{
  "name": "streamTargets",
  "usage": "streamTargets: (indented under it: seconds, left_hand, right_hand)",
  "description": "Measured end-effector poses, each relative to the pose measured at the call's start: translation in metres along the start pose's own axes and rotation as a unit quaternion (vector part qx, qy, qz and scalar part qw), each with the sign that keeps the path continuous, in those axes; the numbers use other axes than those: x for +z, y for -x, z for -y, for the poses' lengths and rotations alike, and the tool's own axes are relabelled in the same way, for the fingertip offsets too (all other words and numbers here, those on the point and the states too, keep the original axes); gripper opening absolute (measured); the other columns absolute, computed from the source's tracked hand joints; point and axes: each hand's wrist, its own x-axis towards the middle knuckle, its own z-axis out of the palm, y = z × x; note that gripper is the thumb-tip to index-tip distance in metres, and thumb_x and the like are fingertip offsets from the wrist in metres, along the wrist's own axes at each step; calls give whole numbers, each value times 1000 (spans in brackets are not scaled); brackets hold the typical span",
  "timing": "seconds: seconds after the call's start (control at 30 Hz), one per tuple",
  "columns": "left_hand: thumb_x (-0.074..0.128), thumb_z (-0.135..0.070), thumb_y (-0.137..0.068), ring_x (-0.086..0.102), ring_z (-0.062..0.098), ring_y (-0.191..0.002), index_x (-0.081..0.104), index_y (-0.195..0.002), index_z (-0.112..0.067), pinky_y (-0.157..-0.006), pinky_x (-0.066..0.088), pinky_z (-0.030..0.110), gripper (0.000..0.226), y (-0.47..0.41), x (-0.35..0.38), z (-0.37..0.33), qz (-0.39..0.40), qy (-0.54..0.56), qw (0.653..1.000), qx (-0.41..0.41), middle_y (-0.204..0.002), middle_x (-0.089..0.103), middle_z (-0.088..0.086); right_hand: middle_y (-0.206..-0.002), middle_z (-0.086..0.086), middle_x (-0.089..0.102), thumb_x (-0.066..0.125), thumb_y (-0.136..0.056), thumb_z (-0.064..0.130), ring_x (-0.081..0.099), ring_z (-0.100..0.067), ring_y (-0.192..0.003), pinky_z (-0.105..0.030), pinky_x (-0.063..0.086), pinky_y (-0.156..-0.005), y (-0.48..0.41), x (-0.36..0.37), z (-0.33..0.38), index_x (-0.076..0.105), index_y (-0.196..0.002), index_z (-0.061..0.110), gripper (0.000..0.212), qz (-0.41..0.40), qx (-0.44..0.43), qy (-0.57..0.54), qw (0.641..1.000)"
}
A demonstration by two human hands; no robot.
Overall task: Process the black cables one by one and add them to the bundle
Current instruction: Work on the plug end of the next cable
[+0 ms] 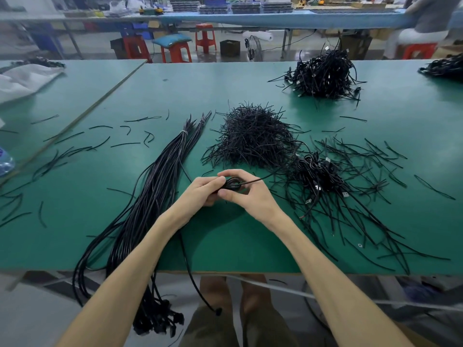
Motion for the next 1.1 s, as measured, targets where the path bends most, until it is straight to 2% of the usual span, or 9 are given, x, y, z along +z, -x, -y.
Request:
streamTargets:
  seconds: [0.1, 0.23, 0.4, 0.57, 0.7, 0.77, 0.87, 0.93, 1.1]
  left_hand:
    - [43, -23, -110, 26, 6, -53, 74, -69, -33, -48, 22, 17, 52, 0, 2, -2, -9, 16, 1000, 4, -58, 36, -13]
    - [41, -29, -111, 29, 7, -54, 68, -66, -28, -48, 22, 17, 52, -2, 2, -1, -19, 26, 999, -6, -59, 35, -10]
    - [40, -29, -111, 28, 7, -52, 60, -79, -12, -46, 24, 15, 41, -4, 1, 3, -30, 29, 999, -18, -58, 34, -8]
    - [40, -30, -110, 26, 9, -53, 54, -74, -10, -47, 20, 18, 44, -5, 1, 3, -31, 33, 999, -25, -57, 36, -6]
    - [41, -31, -110, 26, 11, -53, 55, -74, -11, -47, 21, 18, 44, -5, 0, 4, -30, 36, 999, -23, -56, 38, -7]
    - [43, -33, -109, 25, 12, -52, 55, -71, -13, -46, 22, 18, 45, -5, -1, 4, -33, 34, 999, -19, -56, 37, -4]
    - [47, -35, -108, 26, 12, -50, 56, -66, -18, -44, 24, 17, 46, -4, -3, 5, -45, 45, 998, -11, -55, 38, -2]
    - [49, -39, -106, 28, 11, -49, 57, -63, -21, -44, 25, 17, 47, -4, -3, 5, -50, 48, 998, -6, -54, 39, -2]
    - [51, -44, -101, 30, 14, -50, 57, -62, -21, -45, 25, 20, 46, -4, -4, 5, -62, 45, 997, -1, -57, 41, 7]
  right_hand:
    - [-104, -1, 74, 85, -83, 21, 68, -15, -96, -40, 55, -94, 0, 2, -1, 71, -114, 17, 35, -21, 8, 8, 1000]
    - [-110, -5, 68, 84, -83, 27, 65, -24, -101, -43, 51, -96, -2, 2, -3, 71, -102, 21, 23, -51, 20, 28, 998]
    - [-105, 3, 73, 82, -85, 25, 68, -15, -102, -40, 51, -98, -3, 3, -4, 73, -107, 14, 26, -54, 29, 42, 997]
    - [-95, 4, 76, 82, -85, 19, 70, -10, -87, -26, 50, -74, -4, 4, -6, 73, -99, 15, 17, -73, 26, 41, 996]
    - [-85, 6, 74, 77, -88, 11, 66, -3, -71, -12, 44, -64, -3, 6, -5, 65, -90, 21, 16, -72, 16, 57, 996]
    - [-80, 9, 71, 72, -92, 13, 63, -3, -68, -14, 45, -66, -1, 8, -5, 60, -89, 21, 15, -64, -4, 92, 994]
    - [-80, 14, 61, 62, -100, 21, 59, -11, -74, -33, 51, -77, 0, 12, -6, 59, -96, 20, 5, -29, -30, 156, 987]
    - [-80, 17, 59, 60, -101, 24, 58, -11, -76, -35, 51, -78, 1, 12, -7, 61, -97, 25, 4, -22, -47, 161, 986]
    - [-79, 32, 64, 66, -98, 21, 61, 5, -73, -10, 41, -71, 3, 11, 0, 63, -89, 42, 24, -41, -63, 138, 988]
